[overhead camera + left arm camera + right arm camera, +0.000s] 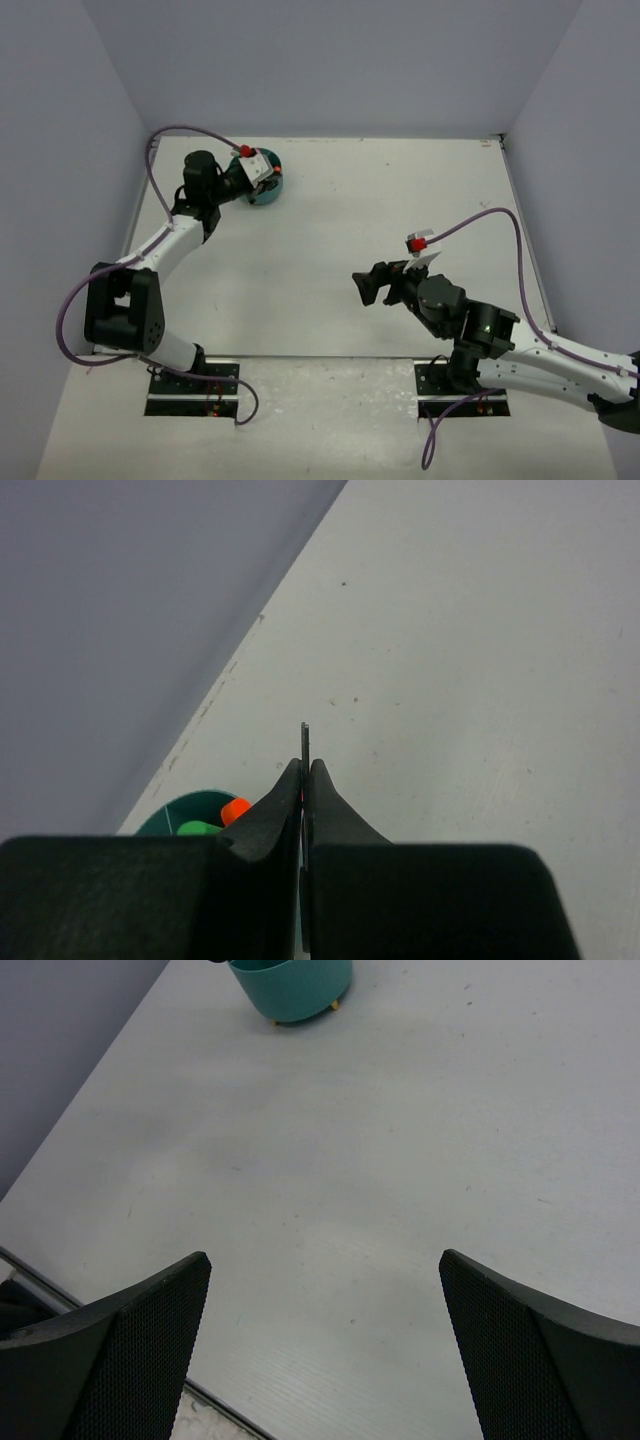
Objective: Sort the stationery into containers
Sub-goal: Place the scissors in the storage box.
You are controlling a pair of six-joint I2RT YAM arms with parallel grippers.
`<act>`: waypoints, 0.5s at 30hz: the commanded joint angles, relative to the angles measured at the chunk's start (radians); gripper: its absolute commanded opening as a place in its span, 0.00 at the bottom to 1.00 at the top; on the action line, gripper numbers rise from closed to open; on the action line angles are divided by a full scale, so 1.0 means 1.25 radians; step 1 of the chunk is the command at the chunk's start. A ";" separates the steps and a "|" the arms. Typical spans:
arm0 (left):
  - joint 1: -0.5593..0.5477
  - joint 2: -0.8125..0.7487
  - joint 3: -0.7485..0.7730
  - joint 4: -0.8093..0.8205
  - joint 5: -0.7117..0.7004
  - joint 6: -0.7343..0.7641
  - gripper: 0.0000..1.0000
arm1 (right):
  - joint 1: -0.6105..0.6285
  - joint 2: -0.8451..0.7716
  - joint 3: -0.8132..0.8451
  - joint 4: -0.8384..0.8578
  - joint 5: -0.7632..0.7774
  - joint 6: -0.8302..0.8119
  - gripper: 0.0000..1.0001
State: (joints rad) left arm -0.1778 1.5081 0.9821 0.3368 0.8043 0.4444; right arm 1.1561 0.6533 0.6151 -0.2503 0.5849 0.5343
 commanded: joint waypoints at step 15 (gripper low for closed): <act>0.122 0.184 0.069 0.079 0.309 0.262 0.00 | -0.002 0.054 -0.003 0.066 -0.037 0.006 0.99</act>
State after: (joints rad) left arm -0.0330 1.7049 1.0139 0.3597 1.1328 0.7260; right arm 1.1561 0.7268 0.6109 -0.2155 0.5403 0.5343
